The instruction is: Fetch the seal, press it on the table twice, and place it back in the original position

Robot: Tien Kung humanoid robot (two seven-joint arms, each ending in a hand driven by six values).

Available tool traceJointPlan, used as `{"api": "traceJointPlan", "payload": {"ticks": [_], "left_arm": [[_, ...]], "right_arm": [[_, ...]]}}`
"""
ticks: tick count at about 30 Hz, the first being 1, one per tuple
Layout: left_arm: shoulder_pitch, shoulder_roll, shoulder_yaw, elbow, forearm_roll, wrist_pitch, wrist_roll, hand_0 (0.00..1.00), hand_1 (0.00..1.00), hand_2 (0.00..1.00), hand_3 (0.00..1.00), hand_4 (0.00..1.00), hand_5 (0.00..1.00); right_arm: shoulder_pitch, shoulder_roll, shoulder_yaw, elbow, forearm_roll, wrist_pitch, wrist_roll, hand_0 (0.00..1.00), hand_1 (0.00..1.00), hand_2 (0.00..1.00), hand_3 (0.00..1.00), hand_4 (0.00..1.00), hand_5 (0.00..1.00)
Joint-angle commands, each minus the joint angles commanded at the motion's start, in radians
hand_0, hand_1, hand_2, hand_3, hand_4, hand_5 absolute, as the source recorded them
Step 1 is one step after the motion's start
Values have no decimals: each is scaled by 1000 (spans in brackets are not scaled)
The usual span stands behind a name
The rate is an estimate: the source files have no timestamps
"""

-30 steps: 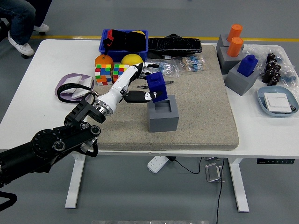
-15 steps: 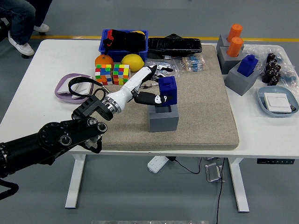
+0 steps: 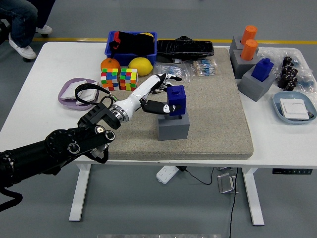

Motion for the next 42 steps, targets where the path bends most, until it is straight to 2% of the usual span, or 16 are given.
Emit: {"api": "traceJointPlan", "payload": {"ticks": [10,24,42], "left_arm": [[6,-12,16,39,-23,1,-11,707,519,448,781,767,2],[9,-11,30,50,-17,-2,-11,712,521,449,780,770,2],[12,-28,49,56,-20,-4,-10,718,523,455,780,774,2]], "right_arm": [[-2,-1,-5,0,1,0,0,941,774,759,676,847,408],[0,1,-4,0,-1,0,1,941,774,759,675,848,409],[0,3,-4,-1,-1,0,1,941,774,759,675,849,410]]}}
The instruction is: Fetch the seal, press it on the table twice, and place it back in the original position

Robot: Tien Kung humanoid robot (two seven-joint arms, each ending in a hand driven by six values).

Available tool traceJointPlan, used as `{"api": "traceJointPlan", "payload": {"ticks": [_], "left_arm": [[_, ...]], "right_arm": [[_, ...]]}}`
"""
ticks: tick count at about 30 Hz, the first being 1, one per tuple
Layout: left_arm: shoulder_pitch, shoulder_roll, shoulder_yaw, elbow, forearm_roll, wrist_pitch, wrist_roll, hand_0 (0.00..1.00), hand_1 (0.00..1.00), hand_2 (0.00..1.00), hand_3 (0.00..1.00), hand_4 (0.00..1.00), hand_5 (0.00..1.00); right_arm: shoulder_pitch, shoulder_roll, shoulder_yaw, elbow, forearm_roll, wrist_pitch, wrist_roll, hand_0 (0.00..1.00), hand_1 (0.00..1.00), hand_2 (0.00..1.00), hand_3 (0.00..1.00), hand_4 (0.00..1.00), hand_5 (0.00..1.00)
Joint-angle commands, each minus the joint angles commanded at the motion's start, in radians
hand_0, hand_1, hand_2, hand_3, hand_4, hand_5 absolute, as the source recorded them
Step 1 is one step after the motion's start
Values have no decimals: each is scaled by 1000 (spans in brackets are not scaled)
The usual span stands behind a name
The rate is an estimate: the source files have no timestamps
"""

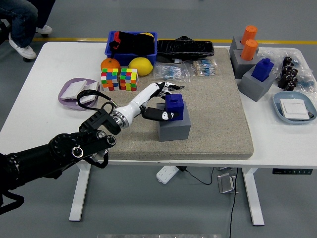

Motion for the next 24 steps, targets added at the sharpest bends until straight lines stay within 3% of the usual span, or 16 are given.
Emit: {"api": "traceJointPlan", "payload": {"ticks": [2,3,7,8,13,14,19,20,24], "left_arm": [[0,-2,2,0,-1,0,0,718,523,455,780,774,2],[0,-3,2,0,0,0,0,725,561,525,783,776,2],[-1,-5,1,1,4,-2,3,725,561,525,783,776,2],[-1,-5,1,2,7,-3,5,805,733,707,797,790,2],[2,-5,1,8,12,-4,10,805,733,707,797,790,2],[3,-5,2,9,14,-5,11,835,835,800,839,841,2],[6,-5,2,14,18,-7,12,835,835,800,839,841,2],[6,-5,1,15,18,-6,11,878,935,888,891,948,2],[6,-3,-5,16,22,-5,11,878,935,888,891,948,2]], "right_arm": [[0,0,0,1,-1,0,0,941,774,759,675,849,410],[0,1,1,0,-1,0,0,941,774,759,675,849,410],[1,1,2,0,-1,0,0,941,774,759,675,849,410],[1,0,3,0,-1,0,0,941,774,759,675,849,410],[0,1,4,0,-2,0,0,941,774,759,675,849,410],[-1,1,4,0,-2,1,0,941,774,759,675,849,411],[-2,3,5,-1,-3,1,0,941,774,759,675,849,411],[-2,3,5,-1,-3,1,0,941,773,759,676,850,412],[-2,2,5,0,-3,1,1,941,773,759,676,850,412]]}}
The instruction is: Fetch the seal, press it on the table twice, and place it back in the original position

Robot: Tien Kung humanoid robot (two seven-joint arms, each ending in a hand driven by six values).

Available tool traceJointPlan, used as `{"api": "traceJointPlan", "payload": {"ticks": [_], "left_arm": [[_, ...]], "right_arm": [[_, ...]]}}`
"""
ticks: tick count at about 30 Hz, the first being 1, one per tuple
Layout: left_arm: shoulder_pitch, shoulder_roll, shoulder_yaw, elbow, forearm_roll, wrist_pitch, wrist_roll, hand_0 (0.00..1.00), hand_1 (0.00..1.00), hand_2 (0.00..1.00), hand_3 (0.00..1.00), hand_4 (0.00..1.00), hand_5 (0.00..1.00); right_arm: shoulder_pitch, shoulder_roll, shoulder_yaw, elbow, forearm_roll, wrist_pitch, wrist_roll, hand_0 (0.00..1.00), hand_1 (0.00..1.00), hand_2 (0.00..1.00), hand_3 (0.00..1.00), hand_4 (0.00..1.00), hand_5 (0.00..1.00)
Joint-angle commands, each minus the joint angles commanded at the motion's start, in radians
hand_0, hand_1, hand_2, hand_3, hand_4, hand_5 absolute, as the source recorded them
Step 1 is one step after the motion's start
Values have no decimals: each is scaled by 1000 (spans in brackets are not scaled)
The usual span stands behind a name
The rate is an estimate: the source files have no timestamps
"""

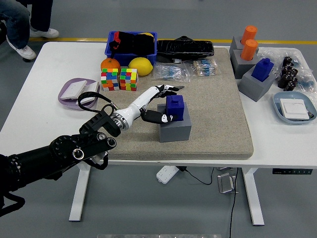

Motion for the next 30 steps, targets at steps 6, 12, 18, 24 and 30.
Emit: {"api": "traceJointPlan", "payload": {"ticks": [6,12,18,24,30], "left_arm": [[0,1,-4,5,4,0,-2,889,962,920,904,967,2],[0,5,-11,5,11,-9,4,911,982,955,921,974,2],[3,22,-37,-18,24,-49,21,949,998,995,981,995,2],[13,44,-88,-68,45,-96,37,963,998,998,998,998,28],[11,53,-126,-105,46,-186,71,988,998,998,998,998,187]], "right_arm": [[-1,2,4,0,-1,1,0,941,773,759,675,851,412],[-2,2,5,-1,-1,1,0,941,773,759,677,850,412],[-5,4,11,0,-3,1,1,941,773,759,677,850,412],[-11,6,16,-3,-5,2,0,942,772,759,677,851,412],[-9,7,19,0,-4,2,1,941,774,759,676,851,412]]}}
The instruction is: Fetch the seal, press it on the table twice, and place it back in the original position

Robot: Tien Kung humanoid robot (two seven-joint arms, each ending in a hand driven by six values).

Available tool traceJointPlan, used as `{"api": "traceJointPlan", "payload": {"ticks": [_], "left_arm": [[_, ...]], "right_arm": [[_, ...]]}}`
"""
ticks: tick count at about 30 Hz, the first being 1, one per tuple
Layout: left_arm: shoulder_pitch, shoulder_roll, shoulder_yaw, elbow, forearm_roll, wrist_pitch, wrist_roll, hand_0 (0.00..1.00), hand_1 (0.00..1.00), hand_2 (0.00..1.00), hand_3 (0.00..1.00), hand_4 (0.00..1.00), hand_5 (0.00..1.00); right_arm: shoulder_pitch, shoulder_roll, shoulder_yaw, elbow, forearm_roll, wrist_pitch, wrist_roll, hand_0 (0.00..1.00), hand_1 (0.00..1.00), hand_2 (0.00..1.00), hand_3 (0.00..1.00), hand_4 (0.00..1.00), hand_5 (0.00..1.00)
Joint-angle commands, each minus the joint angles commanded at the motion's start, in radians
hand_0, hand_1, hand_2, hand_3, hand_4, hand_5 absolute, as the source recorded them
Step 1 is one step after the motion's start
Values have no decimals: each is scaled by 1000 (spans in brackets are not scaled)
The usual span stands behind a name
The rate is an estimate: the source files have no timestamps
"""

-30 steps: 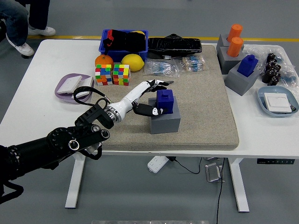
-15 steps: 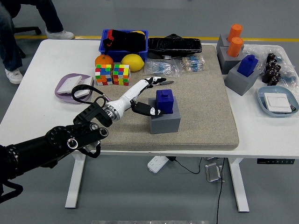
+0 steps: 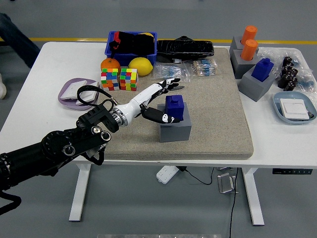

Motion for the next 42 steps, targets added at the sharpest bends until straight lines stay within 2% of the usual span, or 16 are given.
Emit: {"api": "traceJointPlan", "payload": {"ticks": [2,3,8,9,14,18,21,23,28,32,33,38,39,42], "left_arm": [[5,0,-23,-7,-11,-7,-8,988,998,998,998,998,187],[7,0,-36,-12,-13,-8,-12,998,998,998,998,998,387],[18,12,-114,-35,-14,7,-26,998,998,998,998,998,387],[19,16,-128,-38,-9,13,-28,998,998,998,998,998,461],[20,38,-179,-34,4,37,-38,998,998,998,998,998,461],[43,58,-239,-55,21,43,-43,998,998,998,998,998,458],[74,94,-339,-82,40,51,-54,998,998,998,998,998,457],[82,117,-386,-77,33,62,-68,998,998,998,998,998,457],[97,178,-442,-3,-17,122,-107,989,998,998,998,998,478],[130,216,-461,68,-49,150,-119,989,998,998,998,998,478],[139,222,-463,80,-54,153,-119,969,998,998,998,955,367],[187,258,-476,132,-39,178,-129,969,998,998,998,955,367],[192,264,-479,143,-37,183,-133,965,998,998,998,946,309],[198,282,-493,188,-33,192,-136,965,998,998,998,946,309]], "right_arm": [[0,1,2,1,1,0,0,941,774,759,676,851,412],[0,1,2,2,1,0,0,942,773,759,677,851,412],[-3,3,6,-1,-1,0,0,942,773,759,677,851,412],[-4,3,7,-2,-2,0,0,942,773,759,677,851,412],[-7,4,8,-4,-4,1,0,942,773,759,677,851,412],[-5,4,8,0,-3,1,0,942,773,759,676,851,412],[-3,4,13,0,-5,0,1,942,773,759,676,851,411],[-5,3,15,-1,-6,1,1,942,773,759,676,851,411],[-7,2,25,-6,-11,0,0,942,774,759,676,852,410],[-5,3,27,-2,-9,-1,1,942,774,759,676,852,410],[-4,3,27,-1,-9,-1,1,942,773,759,676,851,411],[-4,6,30,-2,-10,-1,0,942,773,759,676,851,411],[-4,6,31,-3,-11,0,0,942,773,757,676,851,410],[-4,2,35,-3,-14,-1,0,942,773,757,676,851,410]]}}
